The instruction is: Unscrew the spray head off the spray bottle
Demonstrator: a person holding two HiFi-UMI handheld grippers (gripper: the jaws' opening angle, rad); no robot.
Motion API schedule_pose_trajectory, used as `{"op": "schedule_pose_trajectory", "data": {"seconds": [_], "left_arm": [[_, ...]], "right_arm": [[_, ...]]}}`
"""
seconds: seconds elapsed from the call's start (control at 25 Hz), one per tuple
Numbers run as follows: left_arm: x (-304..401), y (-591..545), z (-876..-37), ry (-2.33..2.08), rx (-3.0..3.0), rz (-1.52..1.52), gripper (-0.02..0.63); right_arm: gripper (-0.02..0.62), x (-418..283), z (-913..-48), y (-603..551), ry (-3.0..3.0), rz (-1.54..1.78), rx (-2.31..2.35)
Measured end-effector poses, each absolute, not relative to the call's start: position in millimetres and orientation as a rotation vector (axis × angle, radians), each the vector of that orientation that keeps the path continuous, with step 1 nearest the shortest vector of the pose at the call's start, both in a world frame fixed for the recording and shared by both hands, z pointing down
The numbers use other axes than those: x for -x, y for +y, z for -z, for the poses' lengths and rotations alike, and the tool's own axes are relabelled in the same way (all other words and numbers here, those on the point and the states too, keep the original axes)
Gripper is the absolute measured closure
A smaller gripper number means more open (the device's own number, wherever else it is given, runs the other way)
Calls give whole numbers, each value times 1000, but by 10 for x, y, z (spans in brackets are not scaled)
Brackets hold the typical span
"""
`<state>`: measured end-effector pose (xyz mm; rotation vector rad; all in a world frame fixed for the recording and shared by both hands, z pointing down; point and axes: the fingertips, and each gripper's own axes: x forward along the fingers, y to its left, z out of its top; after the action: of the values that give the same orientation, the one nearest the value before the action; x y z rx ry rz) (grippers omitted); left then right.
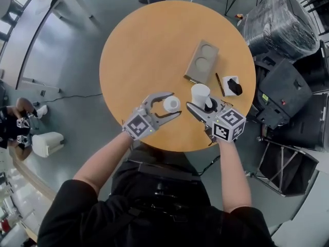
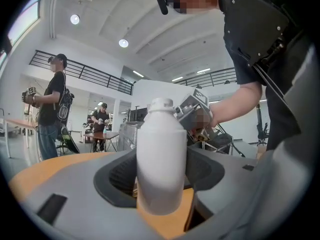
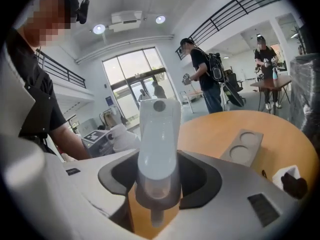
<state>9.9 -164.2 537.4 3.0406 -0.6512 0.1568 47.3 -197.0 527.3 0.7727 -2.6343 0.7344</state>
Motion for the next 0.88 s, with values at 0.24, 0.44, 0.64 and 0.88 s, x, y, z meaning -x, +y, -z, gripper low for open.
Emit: {"op": "schedule_pose_trajectory", "data": {"seconds": [0.24,0.44,0.64,0.88], "left_arm": [[-168,-1759,-5902,-645,-2986,-153,299],[-159,-1977,-6426,-663,-2984,-194,299],[-192,-2110,-6993,-665,-2941,-232,299],[-255,-2314,-7567,-675,-2900,-253,299]], "right_arm": [[359,-571,-6159,-1997,-2475,-865,-797],[359,-594,-6897,-2109,-2372,-946,-799],[359,-600,-7572,-2124,-2282,-1040,-803],[359,-571,-8156,-2245,-2231,-1086,-808]]}}
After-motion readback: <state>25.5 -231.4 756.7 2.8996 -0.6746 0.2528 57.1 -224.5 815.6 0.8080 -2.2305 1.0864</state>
